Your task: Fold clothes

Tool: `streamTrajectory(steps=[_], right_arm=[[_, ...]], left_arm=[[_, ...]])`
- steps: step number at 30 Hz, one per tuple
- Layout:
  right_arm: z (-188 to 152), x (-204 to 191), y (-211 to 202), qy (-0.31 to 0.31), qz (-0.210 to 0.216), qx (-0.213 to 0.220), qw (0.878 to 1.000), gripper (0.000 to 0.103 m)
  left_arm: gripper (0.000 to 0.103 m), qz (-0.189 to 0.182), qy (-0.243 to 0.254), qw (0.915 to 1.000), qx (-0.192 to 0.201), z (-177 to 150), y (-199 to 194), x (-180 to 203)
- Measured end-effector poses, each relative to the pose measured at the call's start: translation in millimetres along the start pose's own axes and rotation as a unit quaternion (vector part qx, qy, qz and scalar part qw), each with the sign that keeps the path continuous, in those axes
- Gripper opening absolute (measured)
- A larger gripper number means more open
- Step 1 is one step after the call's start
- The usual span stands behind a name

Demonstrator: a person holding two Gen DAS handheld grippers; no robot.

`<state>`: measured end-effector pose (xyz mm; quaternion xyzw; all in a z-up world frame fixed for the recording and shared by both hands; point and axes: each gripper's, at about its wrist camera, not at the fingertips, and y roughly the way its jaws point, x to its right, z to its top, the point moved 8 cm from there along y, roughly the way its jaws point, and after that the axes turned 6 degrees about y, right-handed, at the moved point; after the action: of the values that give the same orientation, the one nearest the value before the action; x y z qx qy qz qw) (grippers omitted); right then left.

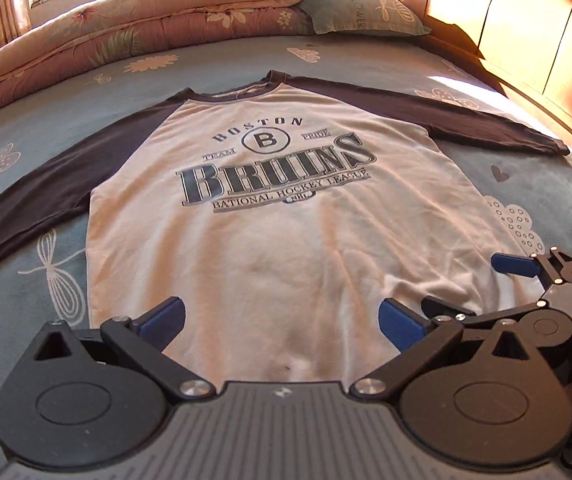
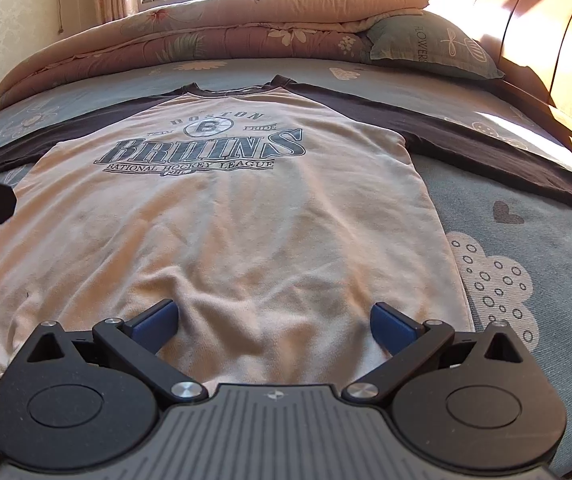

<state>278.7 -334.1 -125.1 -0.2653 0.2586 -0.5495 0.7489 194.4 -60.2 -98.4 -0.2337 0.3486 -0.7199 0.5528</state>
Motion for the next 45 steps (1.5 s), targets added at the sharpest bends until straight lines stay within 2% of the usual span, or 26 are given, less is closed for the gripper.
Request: streamTrajectory(steps=[7, 11, 15, 18, 22, 26, 29, 30, 33, 36, 40, 42, 45], right_arm=[[-5.8, 15.2, -18.3, -0.017, -0.027, 0.018, 0.999, 0.103], [-12.9, 24.6, -7.8, 0.013, -0.014, -0.018, 1.0, 0.103], [-13.4, 23.7, -6.9, 0.019, -0.018, -0.017, 1.0, 0.103], [-13.6, 22.1, -5.2, 0.018, -0.025, -0.016, 0.999, 0.103], [-13.4, 22.7, -5.4, 0.018, -0.024, -0.016, 0.999, 0.103], [-13.4, 23.4, -5.5, 0.016, -0.023, -0.015, 1.0, 0.103], [-13.2, 23.3, -5.1, 0.016, -0.024, -0.015, 0.999, 0.103], [-13.1, 23.2, -5.1, 0.017, -0.024, -0.016, 0.999, 0.103], [-13.4, 23.1, -5.4, 0.018, -0.024, -0.015, 0.999, 0.103], [-13.9, 23.9, -7.1, 0.018, -0.022, -0.015, 0.999, 0.103], [-8.0, 17.5, -18.6, -0.001, -0.019, 0.018, 1.0, 0.103], [-2.3, 5.8, -28.6, -0.018, 0.005, 0.046, 0.999, 0.103], [-3.7, -3.8, -27.4, -0.013, 0.038, 0.033, 0.999, 0.103]], left_arm=[[0.102, -0.022, -0.009, 0.9996, -0.013, -40.2, -4.5, 13.2], [0.102, -0.034, -0.014, 0.9991, -0.021, -63.1, -7.1, 20.7], [0.102, -0.047, -0.02, 0.9983, -0.029, -86.1, -9.9, 28.2], [0.102, -0.056, -0.018, 0.998, -0.021, -90.8, -14.0, 28.8], [0.102, -0.062, -0.08, 0.9947, -0.016, -95.6, -16.0, 10.0], [0.102, -0.042, -0.13, 0.9905, -0.013, -96.4, -24.6, -9.0], [0.102, -0.083, -0.175, 0.9811, 0.011, -87.7, -28.1, -14.7], [0.102, -0.087, -0.177, 0.9803, 0.013, -86.0, -25.4, -15.1], [0.102, -0.037, -0.173, 0.9842, -0.006, -93.2, -14.5, -20.1], [0.102, 0.0, -0.187, 0.9823, -0.01, -102.4, -15.5, -32.3], [0.102, -0.006, -0.2, 0.9798, -0.001, -98.7, -20.6, -33.1], [0.102, -0.011, -0.205, 0.9787, 0.004, -96.1, -23.1, -32.3], [0.102, -0.019, -0.213, 0.9768, 0.013, -92.2, -26.8, -31.1]])
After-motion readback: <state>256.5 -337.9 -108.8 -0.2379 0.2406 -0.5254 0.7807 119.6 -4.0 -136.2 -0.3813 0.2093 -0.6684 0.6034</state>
